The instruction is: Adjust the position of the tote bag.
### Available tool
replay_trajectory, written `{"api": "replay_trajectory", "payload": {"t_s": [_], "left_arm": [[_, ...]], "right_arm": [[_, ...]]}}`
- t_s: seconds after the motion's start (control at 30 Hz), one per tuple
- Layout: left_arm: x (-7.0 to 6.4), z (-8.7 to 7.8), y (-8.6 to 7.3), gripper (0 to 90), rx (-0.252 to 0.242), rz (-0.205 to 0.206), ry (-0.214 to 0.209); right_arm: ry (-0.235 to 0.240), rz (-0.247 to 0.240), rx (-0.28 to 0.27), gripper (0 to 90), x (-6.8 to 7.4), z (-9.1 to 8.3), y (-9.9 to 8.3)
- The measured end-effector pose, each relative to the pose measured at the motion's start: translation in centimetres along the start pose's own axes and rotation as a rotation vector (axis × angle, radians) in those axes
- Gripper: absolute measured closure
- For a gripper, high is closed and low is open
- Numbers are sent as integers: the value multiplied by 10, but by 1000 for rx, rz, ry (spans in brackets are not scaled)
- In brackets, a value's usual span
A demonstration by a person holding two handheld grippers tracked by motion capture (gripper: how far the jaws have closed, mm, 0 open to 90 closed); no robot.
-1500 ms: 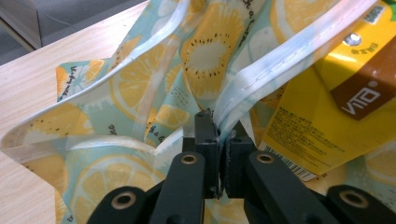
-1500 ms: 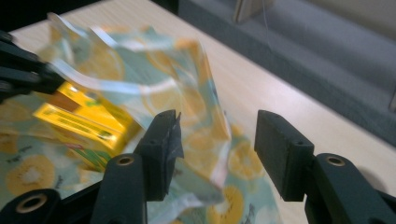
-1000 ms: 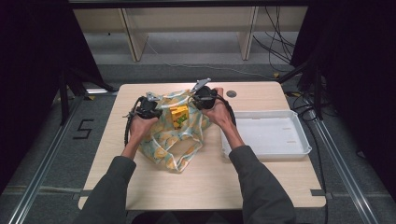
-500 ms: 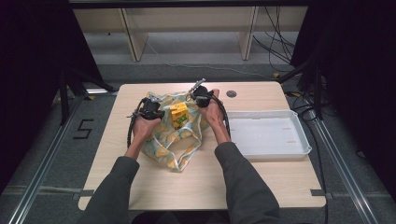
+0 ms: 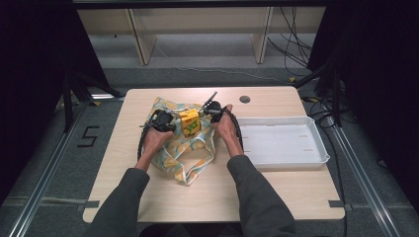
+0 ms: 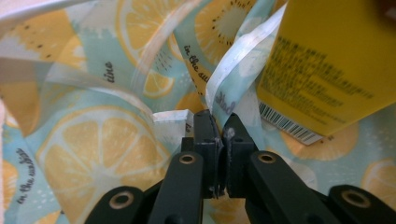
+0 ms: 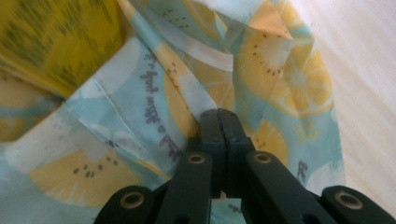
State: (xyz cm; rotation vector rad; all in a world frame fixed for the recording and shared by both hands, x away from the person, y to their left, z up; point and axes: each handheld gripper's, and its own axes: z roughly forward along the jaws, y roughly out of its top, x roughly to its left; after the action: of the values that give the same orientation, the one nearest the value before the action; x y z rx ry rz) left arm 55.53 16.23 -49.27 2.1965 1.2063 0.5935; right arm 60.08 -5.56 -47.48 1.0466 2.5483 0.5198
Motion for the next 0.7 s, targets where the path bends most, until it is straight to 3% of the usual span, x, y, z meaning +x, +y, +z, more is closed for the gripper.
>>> {"api": "replay_trajectory", "payload": {"t_s": [0.1,0.13,0.2,0.27,0.33,0.43,0.53,0.63,0.7], "left_arm": [[0,3,-2,855,6,-13,-1],[2,2,-1,852,40,0,-6],[2,3,-3,837,20,-8,0],[3,1,-2,811,16,-26,-10],[5,-3,-2,781,4,-36,-7],[8,-10,-2,680,-12,-68,-16],[9,-20,-1,637,-36,-75,-10],[8,-32,2,544,-30,-74,-3],[6,-41,2,507,-77,-80,-8]], "right_arm": [[-3,7,10,900,-3,4,-4],[9,19,8,899,-2,4,-4],[19,35,-13,834,-4,3,-5],[2,53,-55,771,-8,-3,-4],[32,77,-111,695,-11,-11,-3],[32,78,-220,622,-17,-28,-2],[61,116,-286,560,-16,-43,-2],[88,108,-325,508,-14,-53,-1],[103,106,-343,482,-13,-59,-1]]}}
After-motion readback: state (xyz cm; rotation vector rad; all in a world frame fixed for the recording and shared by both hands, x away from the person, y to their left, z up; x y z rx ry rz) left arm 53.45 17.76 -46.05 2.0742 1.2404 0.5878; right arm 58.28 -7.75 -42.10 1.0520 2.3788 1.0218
